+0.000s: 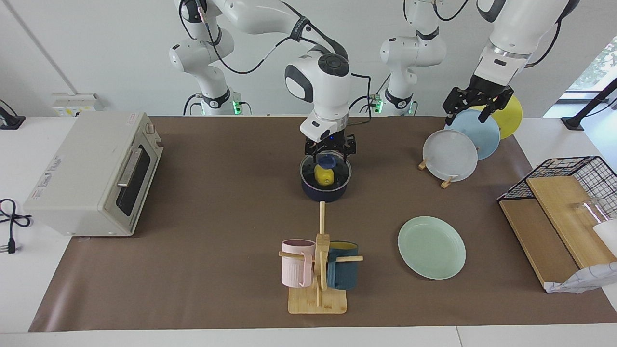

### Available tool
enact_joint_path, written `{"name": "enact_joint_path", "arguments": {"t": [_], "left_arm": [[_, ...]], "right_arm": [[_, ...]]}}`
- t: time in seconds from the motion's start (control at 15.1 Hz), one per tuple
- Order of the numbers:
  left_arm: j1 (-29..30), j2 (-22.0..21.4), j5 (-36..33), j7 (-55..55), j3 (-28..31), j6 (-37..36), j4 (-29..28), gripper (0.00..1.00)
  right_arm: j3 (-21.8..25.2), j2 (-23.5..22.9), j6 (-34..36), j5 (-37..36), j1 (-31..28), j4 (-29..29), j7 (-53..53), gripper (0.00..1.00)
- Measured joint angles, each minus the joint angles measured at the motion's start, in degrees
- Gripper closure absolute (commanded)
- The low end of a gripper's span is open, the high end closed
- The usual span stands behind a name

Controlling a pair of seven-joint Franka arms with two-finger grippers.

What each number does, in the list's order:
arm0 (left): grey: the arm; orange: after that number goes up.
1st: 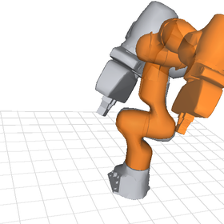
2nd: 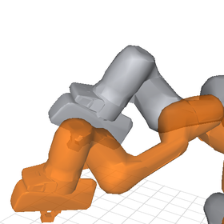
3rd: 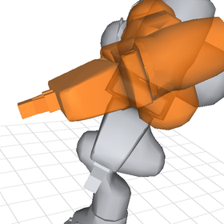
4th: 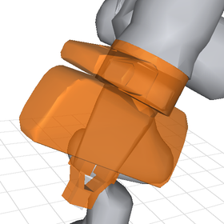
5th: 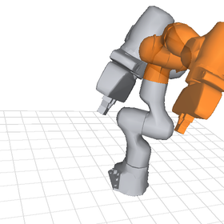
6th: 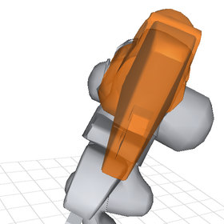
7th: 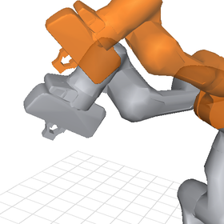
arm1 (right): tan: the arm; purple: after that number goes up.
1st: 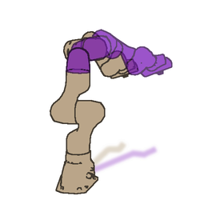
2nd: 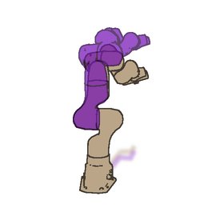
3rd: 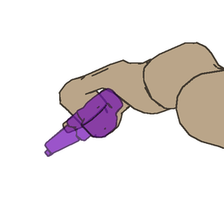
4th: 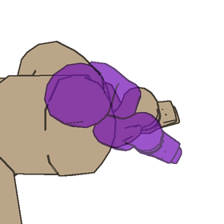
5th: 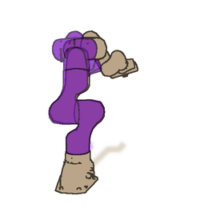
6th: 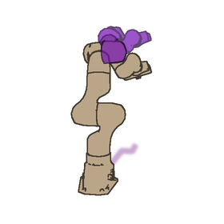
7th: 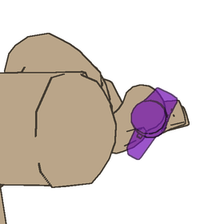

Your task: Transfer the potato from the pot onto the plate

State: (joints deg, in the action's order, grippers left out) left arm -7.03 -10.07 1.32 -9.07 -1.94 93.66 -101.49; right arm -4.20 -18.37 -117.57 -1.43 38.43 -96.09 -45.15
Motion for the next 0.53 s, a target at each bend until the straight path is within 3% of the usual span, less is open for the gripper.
{"name": "enact_joint_path", "arguments": {"t": [0.33,0.53], "left_arm": [[-1.4,-1.3,0.0,0.0,-0.3,-0.2,-2.2,0.0],[-2.4,-1.8,0.1,0.0,-0.3,-0.2,-3.5,0.0]], "right_arm": [[0.0,1.5,-1.9,-2.0,0.4,-3.7,0.0,0.0],[0.0,1.8,-3.0,-2.1,0.4,-4.4,0.0,0.11]]}}
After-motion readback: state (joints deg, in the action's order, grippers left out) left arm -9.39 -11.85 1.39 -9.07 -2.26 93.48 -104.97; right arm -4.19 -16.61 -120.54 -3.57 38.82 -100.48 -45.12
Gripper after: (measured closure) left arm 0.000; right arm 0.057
